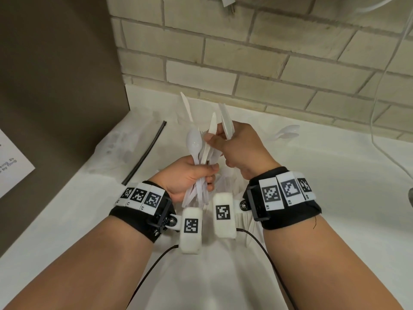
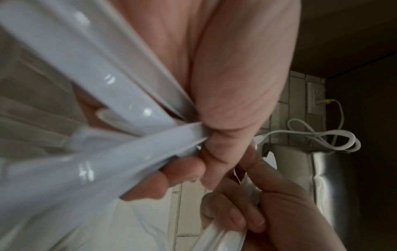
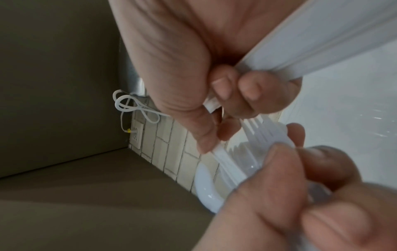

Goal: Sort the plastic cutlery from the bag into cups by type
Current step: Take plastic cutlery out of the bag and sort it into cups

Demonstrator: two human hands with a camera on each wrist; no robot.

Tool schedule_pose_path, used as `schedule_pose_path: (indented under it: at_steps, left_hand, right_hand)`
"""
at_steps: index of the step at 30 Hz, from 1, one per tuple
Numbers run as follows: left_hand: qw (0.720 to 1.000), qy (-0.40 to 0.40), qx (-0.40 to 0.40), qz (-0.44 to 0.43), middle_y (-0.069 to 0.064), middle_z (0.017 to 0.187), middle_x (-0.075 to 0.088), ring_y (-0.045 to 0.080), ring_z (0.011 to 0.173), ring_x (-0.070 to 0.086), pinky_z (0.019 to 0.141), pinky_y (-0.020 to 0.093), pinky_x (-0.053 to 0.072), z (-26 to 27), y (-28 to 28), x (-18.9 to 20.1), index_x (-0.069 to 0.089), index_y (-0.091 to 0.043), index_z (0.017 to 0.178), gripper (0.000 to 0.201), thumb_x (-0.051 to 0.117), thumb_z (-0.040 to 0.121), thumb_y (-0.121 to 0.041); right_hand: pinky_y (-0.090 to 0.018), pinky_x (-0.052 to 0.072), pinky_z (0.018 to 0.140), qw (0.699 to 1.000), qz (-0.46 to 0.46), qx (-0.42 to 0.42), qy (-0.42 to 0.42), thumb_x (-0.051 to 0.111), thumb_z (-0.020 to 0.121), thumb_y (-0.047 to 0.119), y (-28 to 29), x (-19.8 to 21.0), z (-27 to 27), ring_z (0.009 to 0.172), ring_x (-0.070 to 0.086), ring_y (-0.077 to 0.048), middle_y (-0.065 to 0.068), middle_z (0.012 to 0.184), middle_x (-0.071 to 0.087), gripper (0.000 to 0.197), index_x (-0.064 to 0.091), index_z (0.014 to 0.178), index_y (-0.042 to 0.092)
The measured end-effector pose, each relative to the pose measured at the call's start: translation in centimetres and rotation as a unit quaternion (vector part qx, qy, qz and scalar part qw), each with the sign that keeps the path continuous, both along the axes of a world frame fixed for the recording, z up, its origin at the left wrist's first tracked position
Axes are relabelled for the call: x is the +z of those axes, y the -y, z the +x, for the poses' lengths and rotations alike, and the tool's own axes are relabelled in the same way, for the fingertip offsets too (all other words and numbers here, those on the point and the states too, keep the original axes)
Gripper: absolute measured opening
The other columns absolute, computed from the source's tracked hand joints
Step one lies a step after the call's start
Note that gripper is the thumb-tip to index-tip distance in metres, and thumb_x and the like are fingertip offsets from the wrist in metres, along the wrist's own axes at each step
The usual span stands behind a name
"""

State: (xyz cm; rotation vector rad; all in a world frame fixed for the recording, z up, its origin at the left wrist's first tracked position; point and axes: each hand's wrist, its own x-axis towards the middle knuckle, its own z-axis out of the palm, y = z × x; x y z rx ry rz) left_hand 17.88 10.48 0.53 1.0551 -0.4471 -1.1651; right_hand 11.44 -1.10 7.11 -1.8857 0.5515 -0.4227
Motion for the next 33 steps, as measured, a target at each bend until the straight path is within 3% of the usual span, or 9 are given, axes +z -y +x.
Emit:
schedule_pose_path:
  at_steps: [2, 5, 9, 11, 14, 18, 22, 29, 33]
  left_hand:
    - [1.0, 0.004, 0.003, 0.009, -0.001, 0.054, 0.046, 0.01, 0.048, 0.046, 0.052, 0.023, 0.046, -0.1, -0.1, 0.1, 0.053, -0.01, 0.074, 0.021, 0.052, 0.093, 0.0]
    - [1.0, 0.004, 0.022, 0.015, -0.003, 0.054, 0.047, 0.009, 0.05, 0.045, 0.054, 0.023, 0.046, -0.1, -0.4, 0.2, 0.055, -0.005, 0.095, 0.006, 0.051, 0.094, -0.001]
    - [0.996, -0.001, 0.084, 0.023, 0.003, 0.068, 0.053, 0.011, 0.054, 0.048, 0.056, 0.026, 0.049, 0.5, -0.5, 0.5, 0.06, 0.0, 0.113, 0.023, 0.056, 0.092, -0.007]
    - [0.994, 0.012, 0.103, 0.041, 0.015, 0.084, 0.057, 0.02, 0.067, 0.057, 0.061, 0.033, 0.057, 1.0, -0.6, 0.7, 0.061, 0.004, 0.106, 0.025, 0.061, 0.089, -0.014]
    - [0.985, 0.032, 0.146, 0.081, 0.024, 0.106, 0.057, 0.039, 0.092, 0.061, 0.07, 0.043, 0.06, 1.9, -0.7, 0.6, 0.054, 0.014, 0.118, 0.045, 0.064, 0.09, -0.02]
    - [0.972, 0.065, 0.199, 0.103, 0.007, 0.076, 0.051, 0.014, 0.052, 0.052, 0.05, 0.029, 0.049, 3.5, -0.7, 0.6, 0.057, -0.001, 0.109, 0.029, 0.062, 0.092, -0.024]
    - [0.957, 0.076, 0.253, 0.117, 0.001, 0.075, 0.048, 0.009, 0.047, 0.041, 0.043, 0.024, 0.039, 5.3, -1.1, 0.4, 0.056, -0.005, 0.114, 0.034, 0.067, 0.088, -0.024]
    - [0.945, 0.077, 0.285, 0.14, 0.0, 0.066, 0.045, 0.012, 0.05, 0.043, 0.047, 0.027, 0.041, 6.9, -1.2, -0.8, 0.057, -0.011, 0.102, 0.022, 0.067, 0.088, -0.025]
    - [0.946, 0.073, 0.282, 0.14, 0.0, 0.068, 0.047, 0.012, 0.053, 0.044, 0.05, 0.029, 0.042, 6.7, -0.7, -1.1, 0.056, -0.012, 0.099, 0.02, 0.067, 0.088, -0.024]
  right_hand:
    - [-0.02, 0.033, 0.042, 0.999, 0.014, -0.028, 0.018, 0.062, 0.092, 0.02, 0.3, 0.5, 0.0, 0.039, 0.042, -0.004, 0.002, 0.063, 0.059, 0.021, 0.051, 0.073, 0.019]
    - [-0.022, 0.032, 0.042, 0.988, 0.092, -0.092, 0.085, 0.048, 0.099, 0.02, 1.6, 2.4, 0.2, 0.039, 0.039, -0.009, -0.004, 0.077, 0.072, 0.005, 0.051, 0.097, 0.017]
    - [-0.025, 0.038, 0.049, 0.979, 0.071, -0.12, 0.147, 0.041, 0.102, 0.022, 3.7, 4.4, 1.8, 0.052, 0.049, -0.01, -0.001, 0.068, 0.062, 0.02, 0.056, 0.112, 0.012]
    - [-0.029, 0.042, 0.057, 0.978, 0.07, -0.118, 0.156, 0.038, 0.102, 0.023, 3.9, 4.6, 3.8, 0.062, 0.054, -0.014, 0.0, 0.065, 0.058, 0.02, 0.056, 0.107, 0.015]
    - [-0.032, 0.047, 0.058, 0.976, 0.104, -0.094, 0.17, 0.034, 0.103, 0.024, 3.8, 4.5, 7.1, 0.058, 0.058, -0.019, -0.003, 0.071, 0.053, 0.019, 0.049, 0.112, 0.016]
    - [-0.03, 0.043, 0.054, 0.964, 0.083, -0.069, 0.242, 0.038, 0.102, 0.02, 3.7, 3.7, 11.0, 0.055, 0.046, -0.015, -0.004, 0.072, 0.051, 0.009, 0.047, 0.105, 0.022]
    - [-0.029, 0.042, 0.059, 0.949, 0.082, -0.064, 0.298, 0.042, 0.099, 0.011, 3.8, 2.7, 14.3, 0.061, 0.046, -0.012, 0.001, 0.069, 0.046, 0.015, 0.047, 0.095, 0.025]
    - [-0.03, 0.049, 0.069, 0.983, 0.069, -0.057, 0.159, 0.053, 0.095, 0.018, 4.8, -2.1, 17.0, 0.065, 0.055, -0.015, -0.001, 0.078, 0.057, 0.008, 0.049, 0.099, 0.023]
    - [-0.031, 0.045, 0.1, 0.99, 0.097, -0.048, 0.09, 0.074, 0.081, 0.026, 5.5, -2.7, 17.0, 0.108, 0.059, -0.02, -0.006, 0.11, 0.064, 0.04, 0.052, 0.114, 0.023]
